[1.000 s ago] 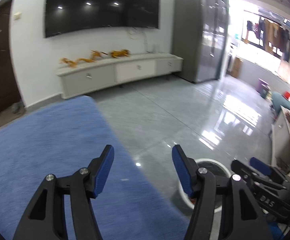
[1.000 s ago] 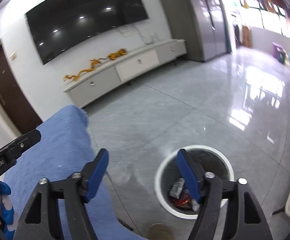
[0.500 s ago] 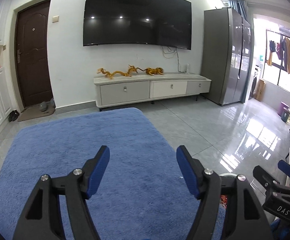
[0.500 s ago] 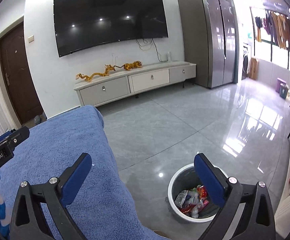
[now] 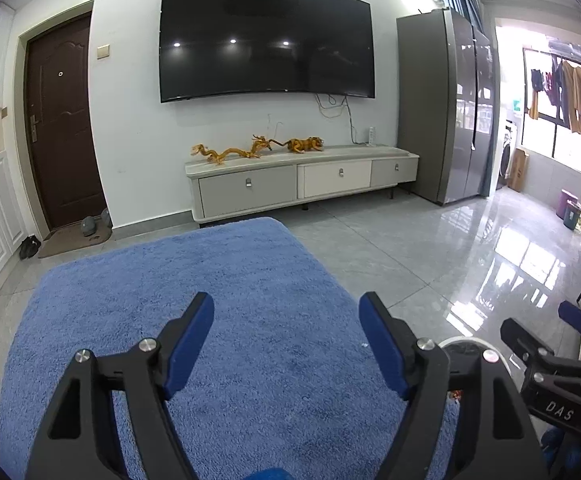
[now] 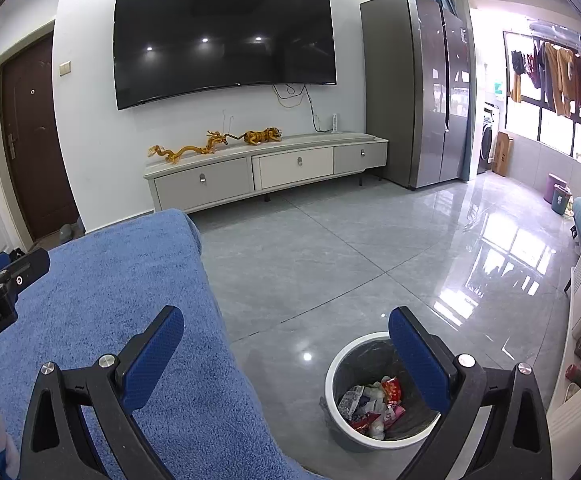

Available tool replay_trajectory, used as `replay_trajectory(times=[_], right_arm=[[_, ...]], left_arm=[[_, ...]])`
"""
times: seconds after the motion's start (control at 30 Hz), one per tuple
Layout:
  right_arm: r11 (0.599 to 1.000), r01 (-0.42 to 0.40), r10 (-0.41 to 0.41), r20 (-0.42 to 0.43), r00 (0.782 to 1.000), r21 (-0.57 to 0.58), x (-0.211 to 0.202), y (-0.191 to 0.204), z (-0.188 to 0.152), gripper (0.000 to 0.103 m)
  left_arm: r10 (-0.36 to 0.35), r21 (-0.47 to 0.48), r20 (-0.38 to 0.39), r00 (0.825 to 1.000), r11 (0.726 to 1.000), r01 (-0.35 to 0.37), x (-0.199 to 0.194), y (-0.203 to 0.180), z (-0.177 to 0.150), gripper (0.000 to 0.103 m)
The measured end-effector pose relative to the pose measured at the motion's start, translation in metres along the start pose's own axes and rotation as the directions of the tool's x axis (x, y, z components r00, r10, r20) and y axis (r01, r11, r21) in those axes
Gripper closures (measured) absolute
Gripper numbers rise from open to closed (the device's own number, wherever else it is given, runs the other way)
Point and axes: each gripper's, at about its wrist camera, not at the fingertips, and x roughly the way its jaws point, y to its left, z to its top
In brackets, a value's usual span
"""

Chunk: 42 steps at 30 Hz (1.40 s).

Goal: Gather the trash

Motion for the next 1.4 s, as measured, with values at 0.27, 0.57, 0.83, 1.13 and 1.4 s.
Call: replay_trajectory(times=[0.27,0.57,0.83,1.13,1.4], right_arm=[[1.000,0.003,-0.003,-0.032,0.999,0.003,0.010,0.002,-0.008,0.000],[1.000,0.004,-0.004,-0.054,0.999,0.003,0.019,-0.001,-0.013,0.000],[1.000,0.008,-0.008,-0.058,0.998,0.007,0.021,0.000,-0.011,0.000],[1.000,0.005,-0.005,-0.050,0.999,0.007,0.017,0.002,-0.014,0.000],[1.000,0.007,-0.007,-0.041,0.999,0.006,0.013,0.004,-0.012,0.000]], left_arm=[[-0.007,0.018,-0.059,0.998,1.000,0.008,0.011,-0.001,-0.018,0.029],[0.011,0.016,-0.053,0.999,1.000,-0.010,0.015,-0.004,-0.019,0.029],[0.002,0.010,-0.055,0.998,1.000,-0.002,0.018,-0.004,-0.018,0.029],[-0.002,0.008,-0.044,0.999,1.000,0.003,0.017,-0.001,-0.018,0.029],[-0.007,0.009,-0.032,0.999,1.000,0.007,0.014,0.001,-0.019,0.029]])
